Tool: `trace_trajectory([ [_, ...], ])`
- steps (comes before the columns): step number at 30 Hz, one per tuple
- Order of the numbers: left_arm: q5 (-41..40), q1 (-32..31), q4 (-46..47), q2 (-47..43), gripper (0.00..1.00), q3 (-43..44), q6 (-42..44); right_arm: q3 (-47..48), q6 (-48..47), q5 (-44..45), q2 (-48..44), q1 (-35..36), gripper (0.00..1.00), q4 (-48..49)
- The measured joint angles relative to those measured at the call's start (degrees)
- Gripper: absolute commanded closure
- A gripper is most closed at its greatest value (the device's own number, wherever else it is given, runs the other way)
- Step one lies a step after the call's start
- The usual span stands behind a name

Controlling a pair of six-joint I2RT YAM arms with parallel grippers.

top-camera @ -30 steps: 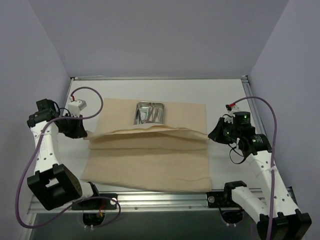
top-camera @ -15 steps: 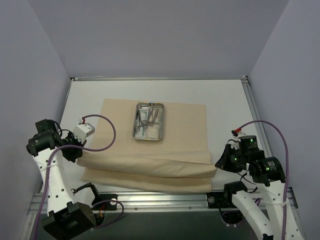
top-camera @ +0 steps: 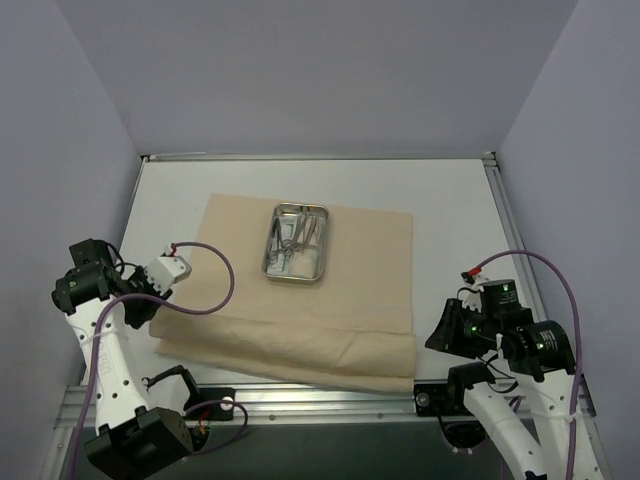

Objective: Open and lay out the surgical kit
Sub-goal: Open the surgical kit at the center of the board.

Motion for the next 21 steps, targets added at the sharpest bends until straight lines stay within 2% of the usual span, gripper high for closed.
trace_trajectory([
  [1, -0.6, 0.0, 0.1, 0.0, 0.45, 0.0, 0.5, 0.0, 0.0, 0.0, -0.2, 0.1, 0.66, -0.1],
  [4, -2.3, 0.0, 0.4, -0.2, 0.35, 0.0, 1.2, 0.3, 0.0, 0.0, -0.5, 0.4, 0.61, -0.7],
  [10, -3.5, 0.1, 0.5, -1.0, 0.32, 1.0, 1.9, 6.9, 0.0, 4.2, 0.7, 0.4, 0.54, 0.9],
  [12, -2.6, 0.1, 0.3, -0.8, 0.23, 3.0, 1.4, 7.3, 0.6, 5.3, 0.9, 0.4, 0.53, 4.7],
  [14, 0.2, 0.1, 0.3, -0.1, 0.19, 6.8, -1.3, 6.4, 1.6, 6.1, 2.1, 0.4, 0.52, 10.1],
  [17, 5.8, -1.0, 0.8, 2.8, 0.19, 14.8, -11.5, 3.3, 2.3, 7.5, 8.9, 0.4, 0.48, 21.9],
  [19, 7.6, -4.5, 5.2, 5.9, 0.16, 18.9, -22.8, 3.0, 2.3, 9.3, 17.7, 0.3, 0.46, 30.2],
  [20, 7.4, -6.5, 7.6, 7.1, 0.14, 19.7, -26.7, 3.2, 2.1, 10.4, 22.4, 0.2, 0.46, 34.3],
  [21, 5.1, -11.2, 12.1, 9.5, 0.06, 20.3, -32.6, 3.9, 1.8, 11.5, 27.6, -0.1, 0.45, 37.9],
])
